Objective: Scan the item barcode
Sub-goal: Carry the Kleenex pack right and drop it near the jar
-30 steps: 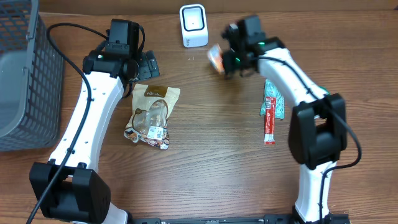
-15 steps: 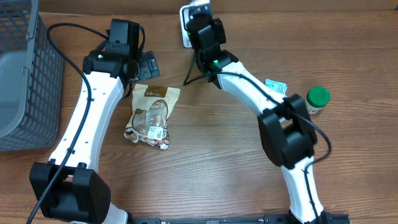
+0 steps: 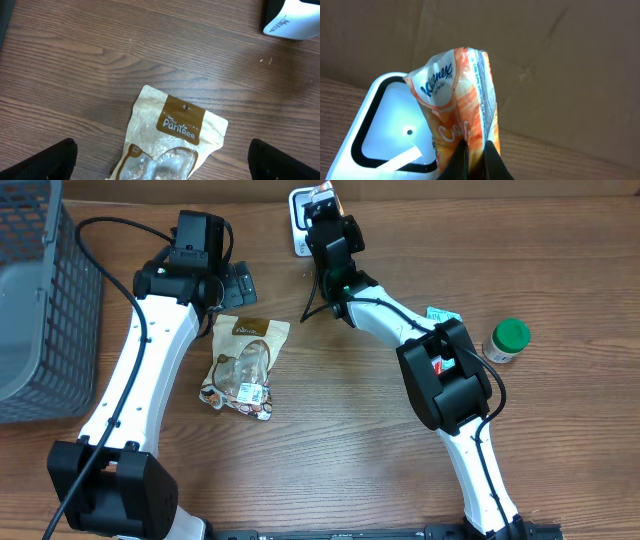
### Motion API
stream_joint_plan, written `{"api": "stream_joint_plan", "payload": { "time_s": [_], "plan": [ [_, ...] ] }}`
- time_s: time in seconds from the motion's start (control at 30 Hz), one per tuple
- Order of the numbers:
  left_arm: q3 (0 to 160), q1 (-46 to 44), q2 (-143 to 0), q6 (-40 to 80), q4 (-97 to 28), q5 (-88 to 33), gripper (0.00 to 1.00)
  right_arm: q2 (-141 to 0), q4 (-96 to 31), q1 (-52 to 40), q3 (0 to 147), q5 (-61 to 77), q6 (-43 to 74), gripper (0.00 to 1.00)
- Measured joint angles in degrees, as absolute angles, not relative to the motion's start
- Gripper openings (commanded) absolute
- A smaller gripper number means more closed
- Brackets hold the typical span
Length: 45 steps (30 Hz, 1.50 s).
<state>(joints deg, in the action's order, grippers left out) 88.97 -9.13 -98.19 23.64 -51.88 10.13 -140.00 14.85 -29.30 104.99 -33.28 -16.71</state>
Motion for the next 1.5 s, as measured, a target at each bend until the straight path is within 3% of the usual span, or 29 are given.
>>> {"api": "stream_joint_plan", "payload": {
  "time_s": [0.23, 0.6, 0.7, 0.93, 1.1, 1.27, 1.3, 1.33, 1.37, 1.43, 1.5],
  "plan": [
    [89.0, -9.1, -98.2, 23.6, -51.9, 10.1, 1.00, -140.1, 12.3, -29.7, 105.0, -29.5, -25.6, 0.04],
    [89.0, -9.1, -98.2, 23.6, -51.9, 10.1, 1.00, -138.5, 10.8, -29.8, 105.0, -31.6, -25.2, 0.04],
    [89.0, -9.1, -98.2, 23.6, -51.9, 10.1, 1.00, -133.4, -0.2, -29.9, 104.7, -32.2, -21.7, 0.04],
    [89.0, -9.1, -98.2, 23.6, -51.9, 10.2, 1.00, -109.0, -41.3, -29.0, 105.0, -32.2, -2.6, 0.04],
    [89.0, -9.1, -98.2, 23.6, -51.9, 10.1, 1.00, -97.2, -71.6, -21.9, 106.7, -27.0, 11.2, 0.06],
    [89.0, -9.1, -98.2, 23.6, -51.9, 10.1, 1.00, -99.1, -81.7, -15.0, 102.3, -21.3, 16.4, 0.08],
    [89.0, -9.1, -98.2, 23.6, -51.9, 10.1, 1.00, -99.9, -81.3, -14.0, 100.4, -20.5, 16.8, 0.16],
    [89.0, -9.1, -98.2, 23.6, -51.9, 10.1, 1.00, -100.7, -80.0, -13.0, 98.0, -19.7, 17.3, 0.42],
    [89.0, -9.1, -98.2, 23.6, -51.9, 10.1, 1.00, -101.1, -78.5, -12.3, 96.0, -19.2, 17.4, 0.75],
    [89.0, -9.1, -98.2, 23.6, -51.9, 10.1, 1.00, -101.8, -76.1, -10.9, 92.3, -18.6, 18.2, 0.93],
    [89.0, -9.1, -98.2, 23.6, -51.9, 10.1, 1.00, -101.9, -73.1, -9.3, 88.8, -18.1, 18.5, 0.97]
  ]
}}
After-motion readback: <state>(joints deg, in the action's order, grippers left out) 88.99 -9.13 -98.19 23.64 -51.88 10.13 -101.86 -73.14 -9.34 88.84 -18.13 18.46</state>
